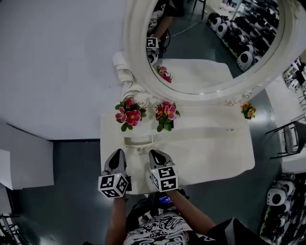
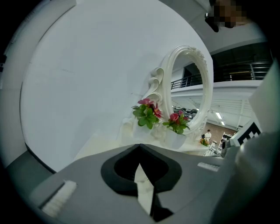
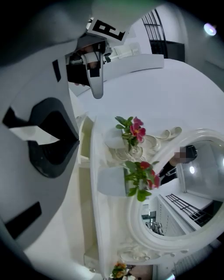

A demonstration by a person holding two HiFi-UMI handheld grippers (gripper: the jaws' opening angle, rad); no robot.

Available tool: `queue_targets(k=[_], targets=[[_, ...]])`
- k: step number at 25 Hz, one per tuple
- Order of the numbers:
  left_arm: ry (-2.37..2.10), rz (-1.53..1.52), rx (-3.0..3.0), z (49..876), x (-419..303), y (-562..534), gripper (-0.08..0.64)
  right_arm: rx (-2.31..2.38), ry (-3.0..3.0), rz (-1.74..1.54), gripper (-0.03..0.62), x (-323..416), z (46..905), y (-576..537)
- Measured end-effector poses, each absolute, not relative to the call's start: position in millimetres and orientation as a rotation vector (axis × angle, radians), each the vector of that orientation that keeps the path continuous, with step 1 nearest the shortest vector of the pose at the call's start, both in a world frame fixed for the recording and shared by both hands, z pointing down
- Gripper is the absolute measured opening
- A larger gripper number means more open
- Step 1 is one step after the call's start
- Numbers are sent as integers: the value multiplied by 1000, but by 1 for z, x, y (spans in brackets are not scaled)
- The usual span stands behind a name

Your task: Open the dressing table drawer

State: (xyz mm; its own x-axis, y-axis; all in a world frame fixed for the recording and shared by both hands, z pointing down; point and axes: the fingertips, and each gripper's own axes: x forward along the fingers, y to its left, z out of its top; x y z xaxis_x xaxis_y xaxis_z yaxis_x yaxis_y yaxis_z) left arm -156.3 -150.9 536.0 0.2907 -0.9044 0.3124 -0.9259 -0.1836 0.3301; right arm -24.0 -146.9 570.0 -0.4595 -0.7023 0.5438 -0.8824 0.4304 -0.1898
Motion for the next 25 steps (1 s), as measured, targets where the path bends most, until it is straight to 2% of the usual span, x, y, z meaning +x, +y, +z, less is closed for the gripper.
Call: queue_targets(k=[8, 25], targets=[[-1633, 41, 2187, 507, -143, -141, 2, 1437, -2370, 536, 3, -1, 524, -144], [-1639, 59, 2182, 509, -144, -136, 2, 1399, -2393, 507, 2, -4, 519, -134]])
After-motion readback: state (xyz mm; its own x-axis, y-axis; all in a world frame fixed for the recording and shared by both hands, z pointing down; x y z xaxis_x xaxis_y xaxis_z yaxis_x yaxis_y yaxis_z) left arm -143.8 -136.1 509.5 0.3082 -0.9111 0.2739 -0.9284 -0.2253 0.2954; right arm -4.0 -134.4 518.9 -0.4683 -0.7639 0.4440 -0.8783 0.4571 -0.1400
